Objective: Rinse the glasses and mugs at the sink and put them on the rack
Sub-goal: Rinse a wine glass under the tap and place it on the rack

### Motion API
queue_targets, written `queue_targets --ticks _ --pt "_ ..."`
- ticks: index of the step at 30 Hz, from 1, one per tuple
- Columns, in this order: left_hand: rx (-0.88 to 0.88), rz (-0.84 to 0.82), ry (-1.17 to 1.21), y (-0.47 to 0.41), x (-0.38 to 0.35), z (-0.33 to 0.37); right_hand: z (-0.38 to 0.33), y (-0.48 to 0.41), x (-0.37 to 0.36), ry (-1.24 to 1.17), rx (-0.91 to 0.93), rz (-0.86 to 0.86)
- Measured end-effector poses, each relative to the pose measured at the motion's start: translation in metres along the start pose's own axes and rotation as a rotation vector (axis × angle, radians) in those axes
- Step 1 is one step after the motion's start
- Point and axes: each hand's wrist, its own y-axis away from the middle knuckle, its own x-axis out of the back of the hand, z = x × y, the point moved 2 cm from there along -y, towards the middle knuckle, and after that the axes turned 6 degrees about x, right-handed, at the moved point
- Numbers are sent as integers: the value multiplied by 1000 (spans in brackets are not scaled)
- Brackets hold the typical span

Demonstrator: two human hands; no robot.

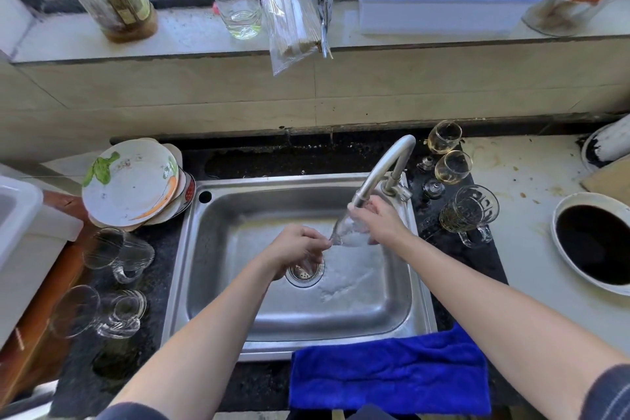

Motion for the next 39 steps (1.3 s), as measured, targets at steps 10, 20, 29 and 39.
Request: queue_targets --ticks 10,20,29,39 --pt "-231 356 110 -4 -16 48 22 8 3 -513 -399 93" --pt "-107 500 -465 -26 -47 59 36 37 24 -562 -377 138" --pt "-94 400 -422 -25 -46 62 38 53 25 -508 -336 104" --pt "-67 570 -343 -14 -37 47 15 30 13 357 41 338"
